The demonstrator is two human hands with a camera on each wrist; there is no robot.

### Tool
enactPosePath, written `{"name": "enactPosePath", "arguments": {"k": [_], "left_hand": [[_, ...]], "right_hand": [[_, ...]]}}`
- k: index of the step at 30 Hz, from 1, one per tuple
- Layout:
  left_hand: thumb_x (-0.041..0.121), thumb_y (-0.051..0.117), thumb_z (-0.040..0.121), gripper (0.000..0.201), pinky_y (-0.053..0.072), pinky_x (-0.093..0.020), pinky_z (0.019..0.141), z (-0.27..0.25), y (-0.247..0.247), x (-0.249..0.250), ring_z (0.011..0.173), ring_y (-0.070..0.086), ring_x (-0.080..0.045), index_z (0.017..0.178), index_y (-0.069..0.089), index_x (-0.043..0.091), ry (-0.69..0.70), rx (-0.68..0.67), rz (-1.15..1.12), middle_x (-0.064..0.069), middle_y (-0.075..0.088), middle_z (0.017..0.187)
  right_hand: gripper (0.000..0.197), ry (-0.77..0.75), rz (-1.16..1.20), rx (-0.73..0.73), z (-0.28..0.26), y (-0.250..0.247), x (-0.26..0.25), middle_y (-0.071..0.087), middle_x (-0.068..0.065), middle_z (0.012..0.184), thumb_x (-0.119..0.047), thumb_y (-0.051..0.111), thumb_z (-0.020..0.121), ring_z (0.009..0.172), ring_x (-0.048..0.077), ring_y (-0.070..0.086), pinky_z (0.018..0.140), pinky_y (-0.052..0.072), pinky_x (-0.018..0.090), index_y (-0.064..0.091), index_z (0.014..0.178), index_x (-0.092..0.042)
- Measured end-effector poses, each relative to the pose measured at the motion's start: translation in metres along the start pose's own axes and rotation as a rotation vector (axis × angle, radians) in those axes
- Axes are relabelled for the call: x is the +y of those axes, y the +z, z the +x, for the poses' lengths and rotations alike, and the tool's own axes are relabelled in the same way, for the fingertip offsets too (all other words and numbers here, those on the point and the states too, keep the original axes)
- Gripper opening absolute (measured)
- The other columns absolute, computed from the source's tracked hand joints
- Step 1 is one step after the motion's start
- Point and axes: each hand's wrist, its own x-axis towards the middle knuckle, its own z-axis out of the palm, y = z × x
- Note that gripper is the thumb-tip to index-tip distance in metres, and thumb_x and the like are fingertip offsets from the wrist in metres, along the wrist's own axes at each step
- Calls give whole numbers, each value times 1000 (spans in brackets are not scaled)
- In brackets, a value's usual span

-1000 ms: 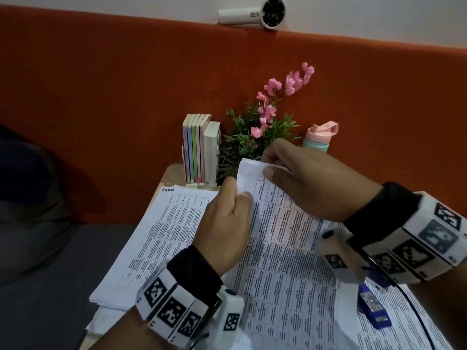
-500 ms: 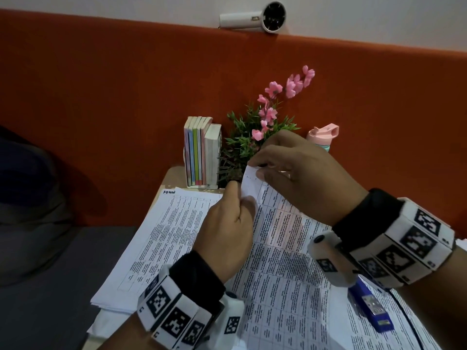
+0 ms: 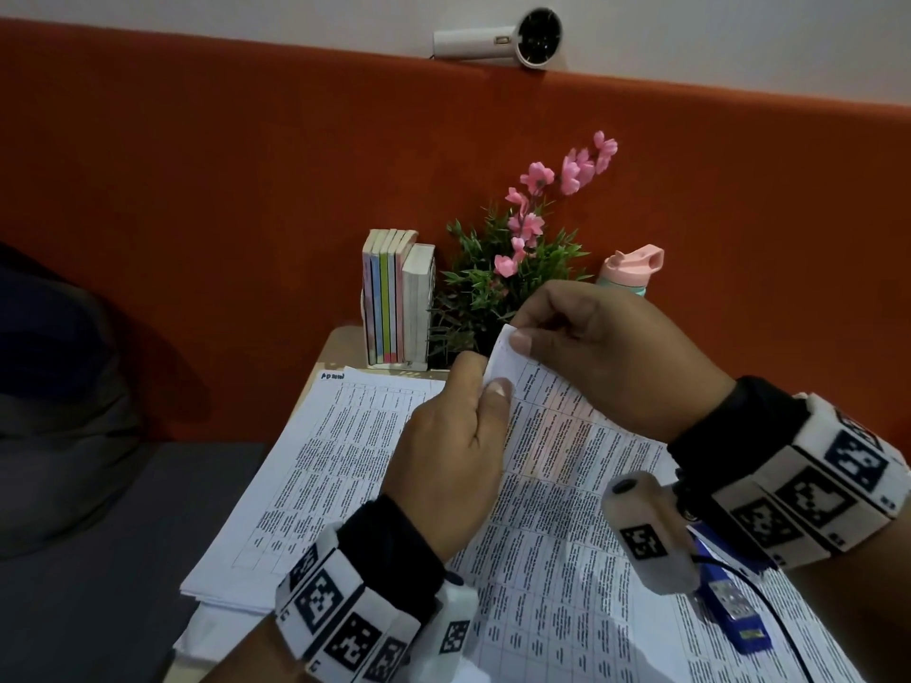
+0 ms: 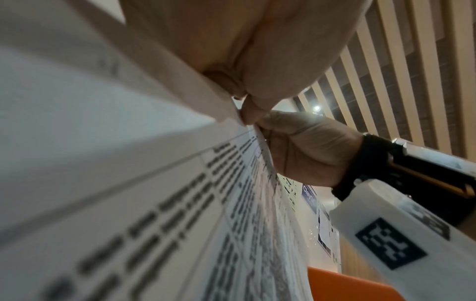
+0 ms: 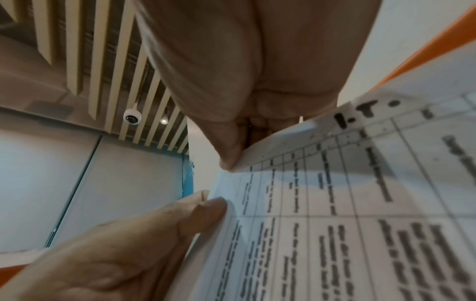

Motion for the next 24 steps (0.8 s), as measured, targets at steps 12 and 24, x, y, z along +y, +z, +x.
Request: {"name": "enactPosePath", "arguments": {"k": [12, 24], "left_hand": [[42, 44, 103, 25, 49, -51, 60, 2, -1, 1, 66, 57, -28, 94, 59, 24, 23, 109, -181, -8, 61, 73], [8, 58, 98, 26, 51, -16, 90, 8, -4, 7, 108, 67, -4, 120, 69, 16, -18, 135, -571, 9, 75, 109]], "right_hand": [[8, 10, 102, 0, -5, -2, -2, 69, -6, 80, -30, 67, 90, 73, 10, 64, 67, 54, 35, 69, 90, -23], [4, -39, 175, 136, -9, 8, -4, 65, -7, 88, -20, 74, 85, 81, 9, 63, 68, 45, 12, 74, 89, -18]]}}
